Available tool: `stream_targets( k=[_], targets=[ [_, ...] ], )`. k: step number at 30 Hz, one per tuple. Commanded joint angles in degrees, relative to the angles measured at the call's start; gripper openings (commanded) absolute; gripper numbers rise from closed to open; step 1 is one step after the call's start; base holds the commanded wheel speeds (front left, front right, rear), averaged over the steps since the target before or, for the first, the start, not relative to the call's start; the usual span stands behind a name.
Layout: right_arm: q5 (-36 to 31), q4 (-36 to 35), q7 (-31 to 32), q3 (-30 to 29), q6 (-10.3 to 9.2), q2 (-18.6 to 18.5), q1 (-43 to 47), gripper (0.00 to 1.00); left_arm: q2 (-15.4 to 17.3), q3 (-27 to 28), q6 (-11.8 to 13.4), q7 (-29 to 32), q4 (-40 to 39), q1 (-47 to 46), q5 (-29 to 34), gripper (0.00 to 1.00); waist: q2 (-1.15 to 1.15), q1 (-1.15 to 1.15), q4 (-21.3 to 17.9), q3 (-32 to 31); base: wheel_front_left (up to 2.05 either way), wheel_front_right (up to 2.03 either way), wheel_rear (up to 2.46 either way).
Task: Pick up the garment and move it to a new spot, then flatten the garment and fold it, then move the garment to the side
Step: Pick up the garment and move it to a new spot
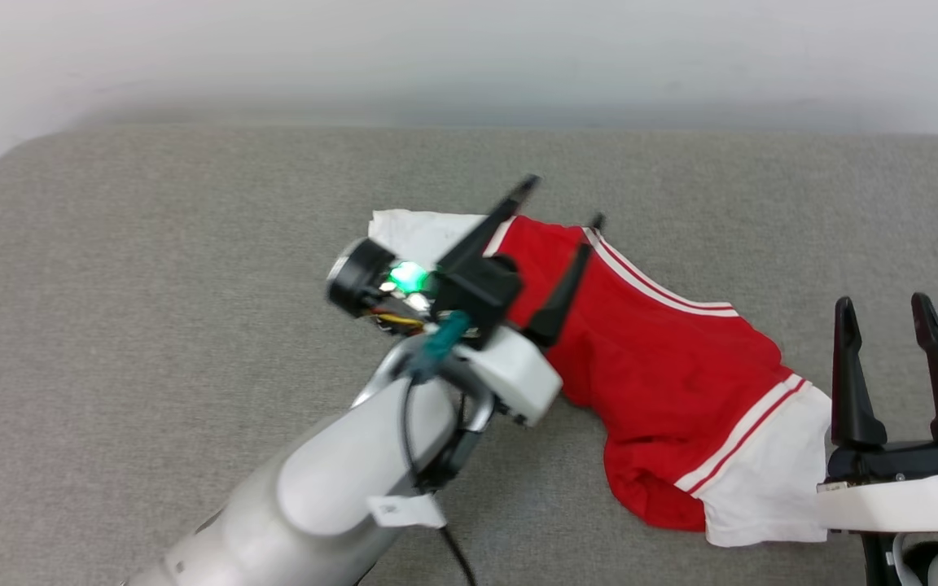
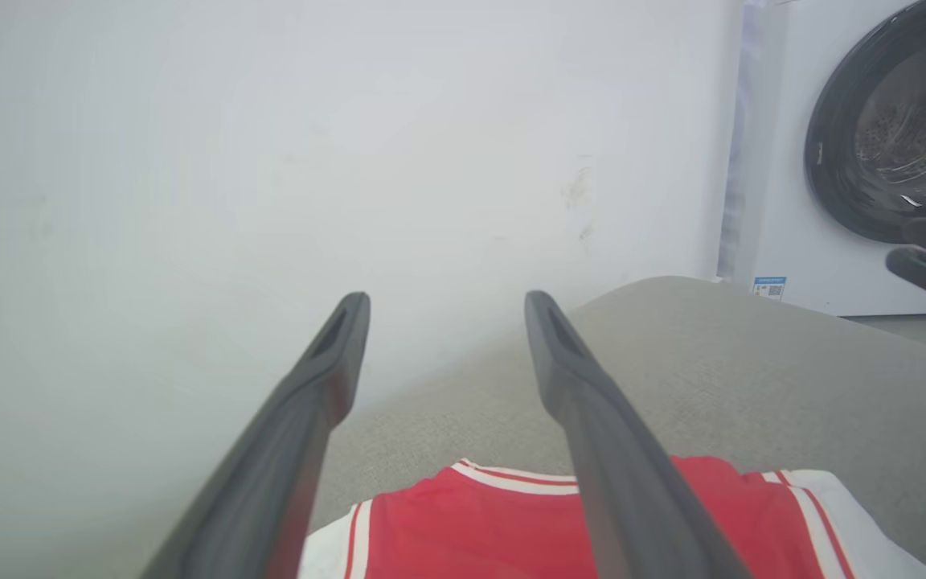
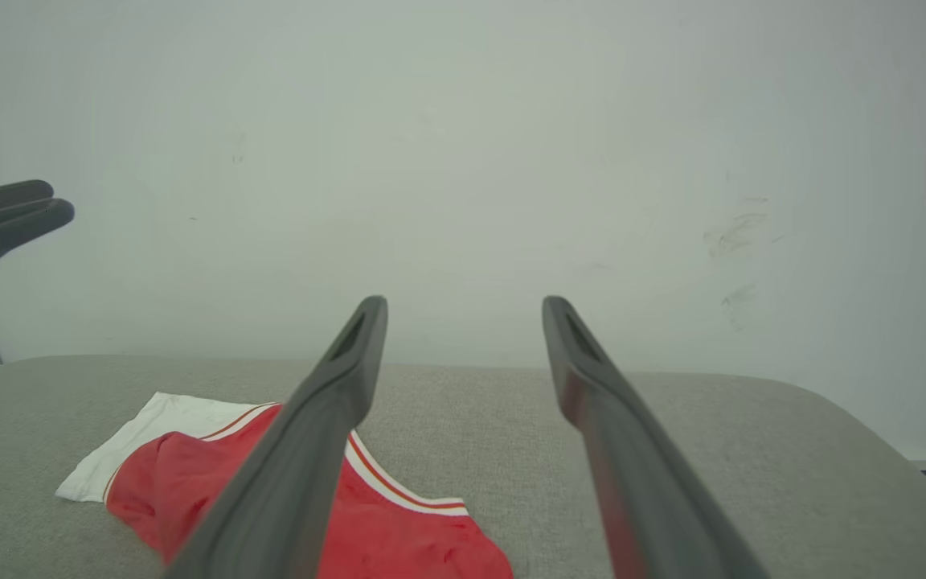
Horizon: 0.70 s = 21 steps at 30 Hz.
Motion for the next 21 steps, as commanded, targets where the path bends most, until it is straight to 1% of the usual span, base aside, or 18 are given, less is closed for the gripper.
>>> stream_targets(
  k=[1,5,9,11,16,21],
  targets=[
    [-0.4,0.3,-0.1,-0.2,-0.04,0.1,0.8,1.00,1.1,1.6,1.3,-0.3,-1.9,2.1,1.4,1.00,0.00,0.00,1.1,-1.1,0.00,0.00,0.00],
    [-0.7,1.2,-0.1,-0.4,-0.04,0.1,1.8,1.00,4.3,9.4,5.5,-0.3,-8.2,9.0,4.9,1.00,0.00,0.00,2.1,-2.3,0.00,0.00,0.00],
    [-0.6,1.8,-0.1,-0.3,-0.04,0.1,2.6,1.00,6.4,16.7,7.7,-0.3,-12.6,16.4,8.1,1.00,0.00,0.00,2.7,-3.6,0.00,0.00,0.00],
    [-0.6,2.3,-0.1,-0.2,-0.05,0.1,3.1,1.00,7.3,20.3,8.3,-0.3,-14.6,20.2,9.5,1.00,0.00,0.00,2.8,-4.3,0.00,0.00,0.00],
    [-0.3,3.2,-0.1,0.1,-0.04,0.1,4.1,1.00,8.4,29.1,8.3,-0.3,-18.7,30.3,12.9,1.00,0.00,0.00,3.0,-5.9,0.00,0.00,0.00],
    [0.2,4.3,-0.1,-0.1,-0.04,0.1,5.3,1.00,7.5,37.1,7.4,-0.3,-21.2,39.0,15.8,1.00,0.00,0.00,3.4,-7.0,0.00,0.00,0.00]
  ],
)
